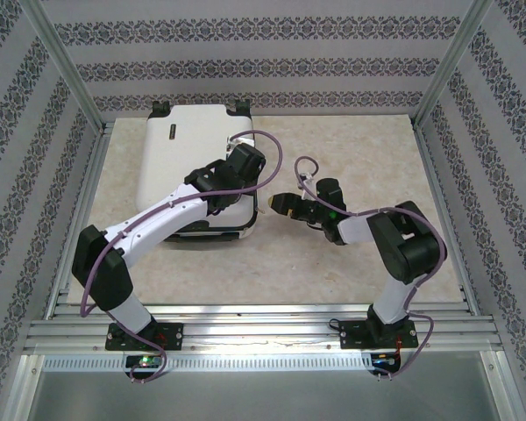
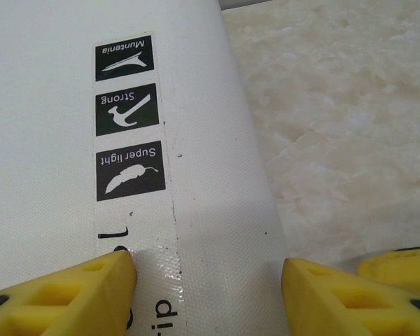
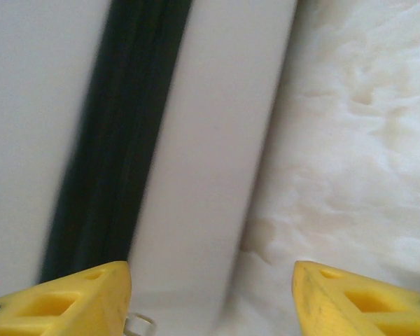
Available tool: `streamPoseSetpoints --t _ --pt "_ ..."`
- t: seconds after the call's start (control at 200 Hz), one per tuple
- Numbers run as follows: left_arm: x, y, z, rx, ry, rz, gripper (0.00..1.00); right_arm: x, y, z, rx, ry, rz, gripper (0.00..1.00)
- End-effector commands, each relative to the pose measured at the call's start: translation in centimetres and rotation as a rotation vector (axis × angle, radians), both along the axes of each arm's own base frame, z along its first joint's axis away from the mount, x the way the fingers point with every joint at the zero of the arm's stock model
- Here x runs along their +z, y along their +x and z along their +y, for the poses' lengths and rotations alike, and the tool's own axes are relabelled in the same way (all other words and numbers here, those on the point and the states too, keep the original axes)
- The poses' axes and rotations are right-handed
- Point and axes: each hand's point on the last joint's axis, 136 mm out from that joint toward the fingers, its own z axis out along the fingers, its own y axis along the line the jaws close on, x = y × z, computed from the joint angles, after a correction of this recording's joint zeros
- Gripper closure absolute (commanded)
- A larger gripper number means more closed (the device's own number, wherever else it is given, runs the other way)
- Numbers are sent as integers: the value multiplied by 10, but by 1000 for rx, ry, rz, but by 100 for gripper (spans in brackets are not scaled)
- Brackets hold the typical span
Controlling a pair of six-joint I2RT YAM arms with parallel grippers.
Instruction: Pack the luggage
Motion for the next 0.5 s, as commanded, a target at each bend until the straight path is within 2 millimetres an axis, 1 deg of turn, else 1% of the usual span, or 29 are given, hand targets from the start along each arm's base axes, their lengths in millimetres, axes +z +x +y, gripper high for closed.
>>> streamPoseSetpoints --t 0.0,0.095,0.215,0.275,0.495 --pt "-69 -42 20 -26 111 282 42 41 3 9 -12 265 21 36" --pt "-70 -42 20 -26 114 287 42 41 2 11 -14 337 62 36" --pt "-69 -41 20 -26 115 288 42 26 -3 10 -22 333 95 36" --pt "-68 -41 20 -25 114 286 42 24 -7 11 -14 339 101 36" --pt "-68 -39 17 -27 113 288 42 25 -27 34 48 350 123 37"
